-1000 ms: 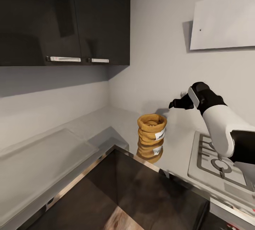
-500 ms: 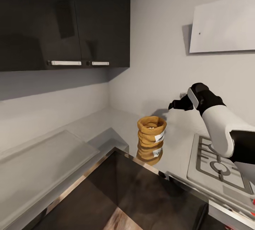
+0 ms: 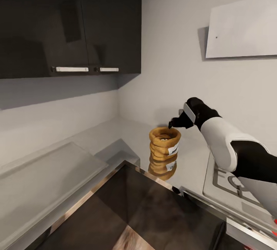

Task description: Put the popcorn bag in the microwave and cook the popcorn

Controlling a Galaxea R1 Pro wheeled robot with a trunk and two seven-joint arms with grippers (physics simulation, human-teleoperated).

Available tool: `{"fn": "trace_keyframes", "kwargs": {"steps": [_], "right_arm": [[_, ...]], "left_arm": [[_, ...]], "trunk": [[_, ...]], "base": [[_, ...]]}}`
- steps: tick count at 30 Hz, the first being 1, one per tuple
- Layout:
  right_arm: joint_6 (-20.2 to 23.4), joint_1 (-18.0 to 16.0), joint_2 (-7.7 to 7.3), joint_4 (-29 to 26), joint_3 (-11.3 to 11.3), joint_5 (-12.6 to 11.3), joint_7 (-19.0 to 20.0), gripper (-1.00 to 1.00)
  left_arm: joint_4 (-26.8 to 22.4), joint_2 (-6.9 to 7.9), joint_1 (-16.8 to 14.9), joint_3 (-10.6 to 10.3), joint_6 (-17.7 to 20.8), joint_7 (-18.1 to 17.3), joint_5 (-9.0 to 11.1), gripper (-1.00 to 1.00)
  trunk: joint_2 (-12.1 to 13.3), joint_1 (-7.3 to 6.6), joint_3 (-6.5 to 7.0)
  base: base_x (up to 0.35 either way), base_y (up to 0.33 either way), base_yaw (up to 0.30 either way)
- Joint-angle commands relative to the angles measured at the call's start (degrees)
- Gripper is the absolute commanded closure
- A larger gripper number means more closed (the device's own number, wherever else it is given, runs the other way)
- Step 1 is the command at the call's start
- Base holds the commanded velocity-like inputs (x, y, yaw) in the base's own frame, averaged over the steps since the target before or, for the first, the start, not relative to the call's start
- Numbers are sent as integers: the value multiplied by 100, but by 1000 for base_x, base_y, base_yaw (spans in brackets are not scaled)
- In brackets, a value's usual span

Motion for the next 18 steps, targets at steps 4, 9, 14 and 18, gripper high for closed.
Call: {"fn": "trace_keyframes", "kwargs": {"steps": [4,9,14,18], "right_arm": [[22,-4,74,-52,-36,55,-120,-100],[22,-8,85,-42,-101,4,-762,-100],[22,-5,132,60,-146,-26,-842,-100],[22,-1,146,72,-155,-70,-839,-100]], "left_arm": [[2,-7,-3,-16,-17,-1,6,-100],[2,-10,-3,-18,-22,-1,-9,-100],[2,-11,-3,-25,-20,-7,-12,-100],[2,-3,-3,-29,-14,-7,-12,-100]], "trunk": [[-5,0,-8],[-5,0,-8],[-5,0,-8],[-5,0,-8]], "base": [[0,0,0],[0,0,0],[1,0,0],[185,0,0]]}}
